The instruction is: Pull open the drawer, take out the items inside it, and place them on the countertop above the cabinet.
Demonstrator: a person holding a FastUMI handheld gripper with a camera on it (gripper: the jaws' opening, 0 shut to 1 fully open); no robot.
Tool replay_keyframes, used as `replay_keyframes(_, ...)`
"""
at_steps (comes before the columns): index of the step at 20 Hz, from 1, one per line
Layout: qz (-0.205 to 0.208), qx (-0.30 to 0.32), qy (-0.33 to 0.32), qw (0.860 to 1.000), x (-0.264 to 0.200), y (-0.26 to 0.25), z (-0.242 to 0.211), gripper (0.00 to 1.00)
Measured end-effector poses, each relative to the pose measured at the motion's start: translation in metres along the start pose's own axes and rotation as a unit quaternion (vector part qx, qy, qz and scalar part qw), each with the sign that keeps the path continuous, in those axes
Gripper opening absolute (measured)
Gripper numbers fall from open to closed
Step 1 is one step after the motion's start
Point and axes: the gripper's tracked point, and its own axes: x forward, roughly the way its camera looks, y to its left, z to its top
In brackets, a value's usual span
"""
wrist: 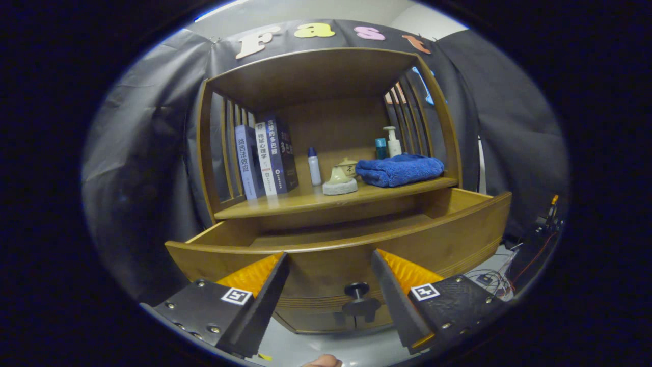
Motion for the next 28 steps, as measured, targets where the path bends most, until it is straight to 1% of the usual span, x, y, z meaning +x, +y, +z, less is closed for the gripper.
replay_keyframes(5,0.002,0.004,0.001,1.0,0.008,-0.002,0.0,0.97)
replay_keyframes(13,-0.002,0.006,0.009,1.0,0.037,0.001,0.004,0.97)
replay_keyframes(17,0.0,0.019,0.005,1.0,0.048,0.001,0.007,0.97)
replay_keyframes(28,0.002,0.019,0.007,1.0,0.077,0.002,0.009,0.97)
